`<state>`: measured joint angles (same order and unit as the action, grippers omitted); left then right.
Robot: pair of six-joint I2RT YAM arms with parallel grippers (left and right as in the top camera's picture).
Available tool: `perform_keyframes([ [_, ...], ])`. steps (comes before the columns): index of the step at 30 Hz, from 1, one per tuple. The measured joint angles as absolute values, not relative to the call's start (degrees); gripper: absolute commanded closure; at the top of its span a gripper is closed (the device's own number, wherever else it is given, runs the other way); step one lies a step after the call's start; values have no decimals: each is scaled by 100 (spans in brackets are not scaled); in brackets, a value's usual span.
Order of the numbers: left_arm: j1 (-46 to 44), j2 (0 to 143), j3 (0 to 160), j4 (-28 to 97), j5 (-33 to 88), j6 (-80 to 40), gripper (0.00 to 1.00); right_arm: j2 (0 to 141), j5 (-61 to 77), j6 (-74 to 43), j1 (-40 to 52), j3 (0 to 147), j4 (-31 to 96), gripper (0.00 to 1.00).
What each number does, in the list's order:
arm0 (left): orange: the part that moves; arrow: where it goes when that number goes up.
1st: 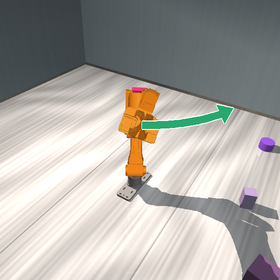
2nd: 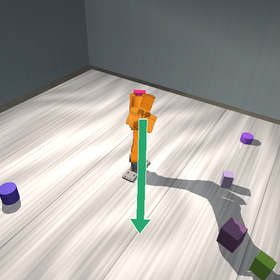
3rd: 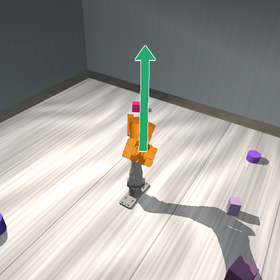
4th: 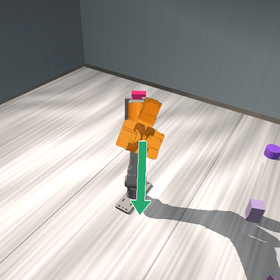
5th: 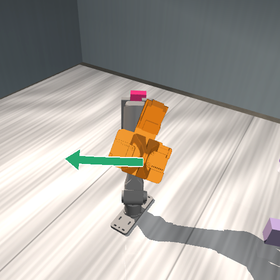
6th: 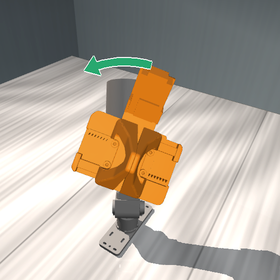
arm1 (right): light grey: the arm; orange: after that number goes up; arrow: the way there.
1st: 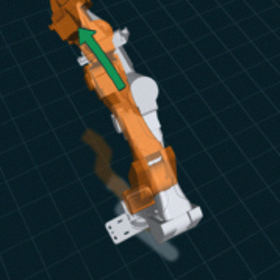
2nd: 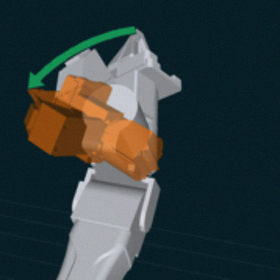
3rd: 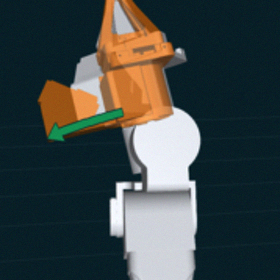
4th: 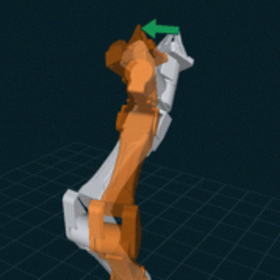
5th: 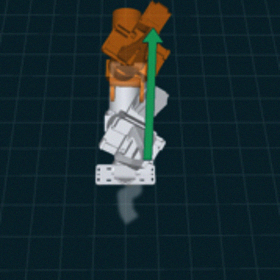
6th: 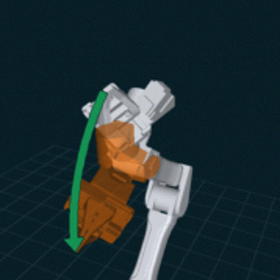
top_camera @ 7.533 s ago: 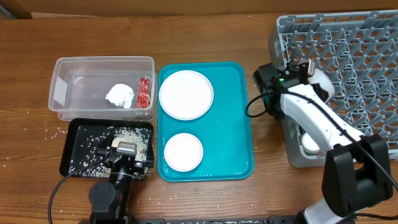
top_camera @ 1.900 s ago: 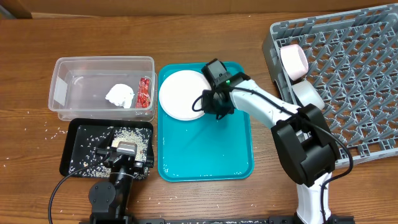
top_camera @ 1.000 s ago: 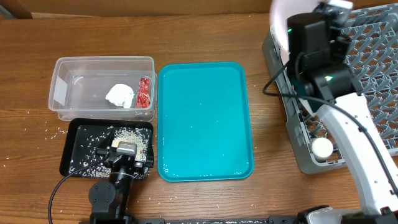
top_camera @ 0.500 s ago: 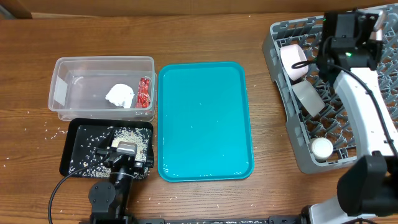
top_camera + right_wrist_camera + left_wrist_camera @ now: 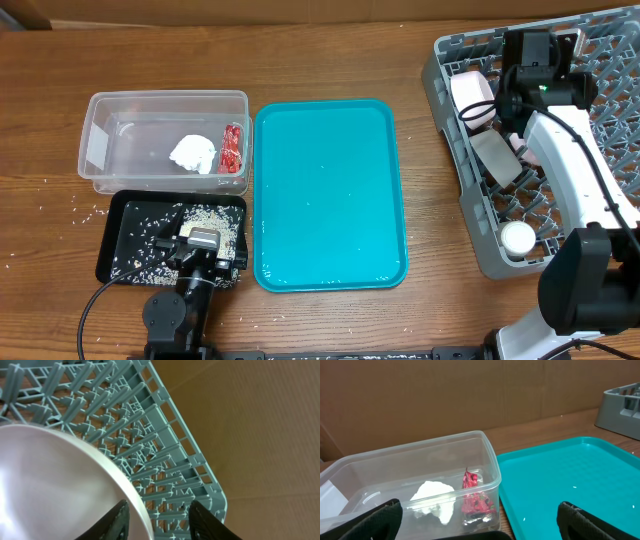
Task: Sort waste into correct bins and load items into the dishwasher
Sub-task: 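Carry the white plate with the right gripper and stand it in the rack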
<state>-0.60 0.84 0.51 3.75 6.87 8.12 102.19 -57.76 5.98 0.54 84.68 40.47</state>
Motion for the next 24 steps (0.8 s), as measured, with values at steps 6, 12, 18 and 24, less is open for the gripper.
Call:
perform_keyframes([
  [6, -60, 86, 51, 375, 687, 812, 0, 10219, -5758, 607, 401, 8468, 4056, 59],
  [12, -60, 86, 51, 375, 687, 812, 0, 10215, -5791, 519, 972, 8468, 4104, 53],
  [18, -60, 84, 51, 375, 687, 812, 0, 9732, -5527, -169, 1404, 8484, 4842, 46],
  [24, -60, 84, 51, 375, 687, 812, 0, 8014, -4062, -805, 1710, 8748, 5638, 32],
])
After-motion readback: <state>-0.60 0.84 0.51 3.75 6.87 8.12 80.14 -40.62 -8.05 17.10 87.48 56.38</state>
